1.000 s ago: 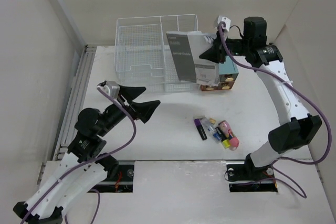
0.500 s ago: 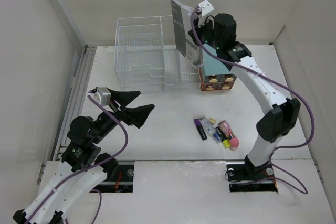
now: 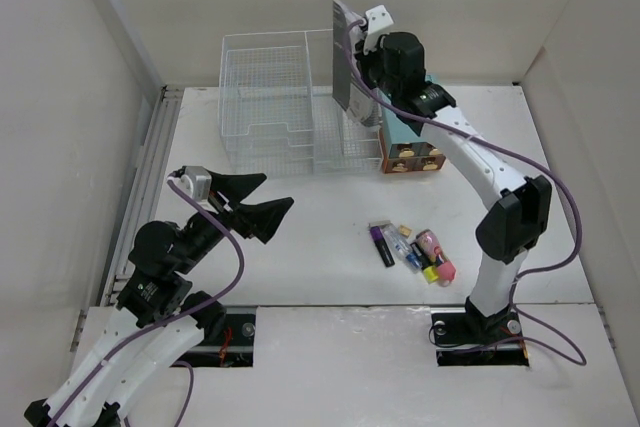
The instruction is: Organize the desk
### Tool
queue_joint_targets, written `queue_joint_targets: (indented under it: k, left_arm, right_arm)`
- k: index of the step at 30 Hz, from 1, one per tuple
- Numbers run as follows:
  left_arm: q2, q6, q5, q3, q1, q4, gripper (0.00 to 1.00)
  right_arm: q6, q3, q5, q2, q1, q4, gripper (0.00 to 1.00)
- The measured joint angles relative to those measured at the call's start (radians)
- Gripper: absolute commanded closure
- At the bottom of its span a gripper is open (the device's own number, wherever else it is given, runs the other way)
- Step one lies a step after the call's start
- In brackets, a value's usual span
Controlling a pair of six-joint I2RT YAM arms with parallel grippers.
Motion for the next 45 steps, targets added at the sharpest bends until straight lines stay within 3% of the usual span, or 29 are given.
queue_joint_targets:
  k: [9,15,29,45]
  left_arm:
    - [0.016,0.001,-0.002,0.000,0.000,-0.006,0.10]
    - [0.016,0.001,0.000,0.000,0.000,-0.006,0.10]
    - [0.008,0.002,-0.002,-0.012,0.000,-0.006,0.11]
    - [0.030,0.026,-0.003,-0.013,0.000,-0.008,0.11]
  right_arm:
    - [-0.033,-0.019,0.048,-0.129,0.021,0.016,1.00]
    - [-0.054,-0.020,0.071,-0.134,0.021,0.051,1.00]
    - [-0.037,0.151,0.174,0.229,0.013,0.058,1.00]
    - [0.163,0.166,0.290,0.314,0.013,0.142,1.00]
